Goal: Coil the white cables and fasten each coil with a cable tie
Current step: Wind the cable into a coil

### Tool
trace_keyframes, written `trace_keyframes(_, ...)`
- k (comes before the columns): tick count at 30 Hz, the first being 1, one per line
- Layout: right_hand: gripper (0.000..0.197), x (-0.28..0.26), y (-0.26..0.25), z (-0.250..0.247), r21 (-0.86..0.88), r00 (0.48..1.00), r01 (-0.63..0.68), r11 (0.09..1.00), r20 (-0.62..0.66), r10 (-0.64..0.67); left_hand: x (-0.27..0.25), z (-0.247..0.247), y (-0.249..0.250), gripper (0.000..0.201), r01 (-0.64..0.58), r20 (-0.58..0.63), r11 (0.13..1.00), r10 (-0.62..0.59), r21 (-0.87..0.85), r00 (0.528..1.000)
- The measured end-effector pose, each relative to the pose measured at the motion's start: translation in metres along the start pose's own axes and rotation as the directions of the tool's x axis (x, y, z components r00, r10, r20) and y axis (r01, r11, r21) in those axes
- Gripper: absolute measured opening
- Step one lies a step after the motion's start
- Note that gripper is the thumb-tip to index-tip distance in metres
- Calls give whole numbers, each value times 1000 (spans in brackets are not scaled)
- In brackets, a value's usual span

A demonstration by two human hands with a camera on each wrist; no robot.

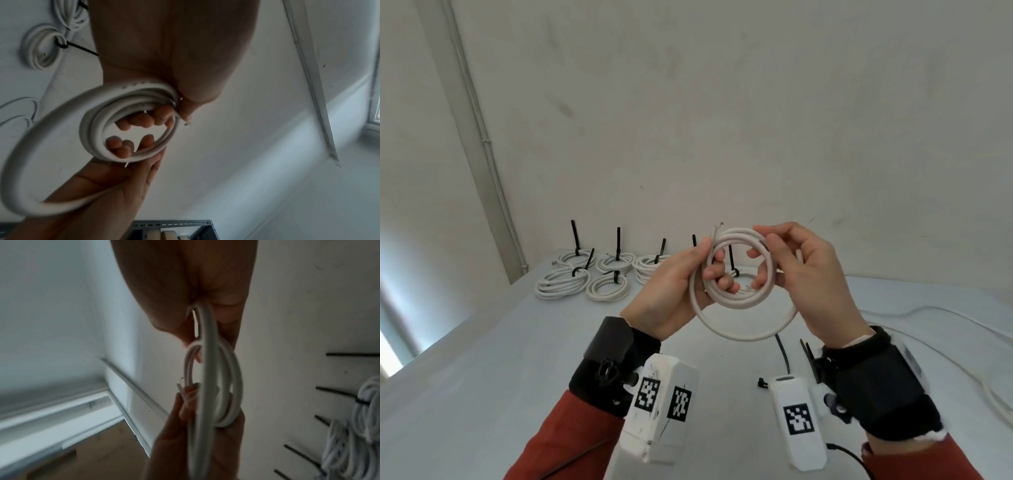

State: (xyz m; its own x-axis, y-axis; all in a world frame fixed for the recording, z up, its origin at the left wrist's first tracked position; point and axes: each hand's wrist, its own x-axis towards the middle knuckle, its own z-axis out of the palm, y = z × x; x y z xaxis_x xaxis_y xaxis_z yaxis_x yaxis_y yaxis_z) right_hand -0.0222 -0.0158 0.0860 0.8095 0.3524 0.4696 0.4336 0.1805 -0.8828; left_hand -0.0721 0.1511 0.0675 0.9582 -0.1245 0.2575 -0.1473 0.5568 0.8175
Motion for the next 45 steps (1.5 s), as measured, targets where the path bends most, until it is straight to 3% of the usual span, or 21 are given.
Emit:
trace_keyframes(4,24,3,7,-1,-226,984,42,973,-157,-79,3,11,-3,32,-49,-123,997,41,-61,992)
trace_keyframes(8,19,5,6,-2,-118,959,-235,965,-191,210,8,10,3,38,-255,-331,965,220,-63,918)
trace_keyframes(11,28,3,2,-2,38,933,-358,933,-35,359,7,0,14,40,-381,-421,919,308,-100,853)
trace_keyframes(14,22,0,2,5,152,928,-352,924,186,323,6,-4,17,41,-461,-449,883,377,-92,810)
trace_keyframes(16,20,-3,3,11,209,943,-306,929,204,265,6,-3,15,40,-479,-444,875,404,-67,800)
trace_keyframes(20,22,-1,5,15,396,975,-221,891,86,203,3,-5,17,41,-461,-374,886,412,-49,831)
trace_keyframes(23,18,4,7,11,419,985,-121,900,-59,160,1,-7,18,40,-429,-305,901,392,-63,868)
trace_keyframes(25,11,4,9,10,364,986,-67,929,-118,117,1,-5,18,38,-405,-276,909,366,-99,889)
trace_keyframes(31,7,1,9,9,196,991,17,981,-132,9,-3,-5,21,36,-313,-167,939,289,-145,943)
trace_keyframes(37,7,0,3,7,77,950,162,984,-283,-134,-5,-6,15,37,-148,5,989,148,18,989)
trace_keyframes(45,18,-7,4,16,-134,941,238,962,-211,-263,-7,-1,15,33,-36,38,978,29,206,999)
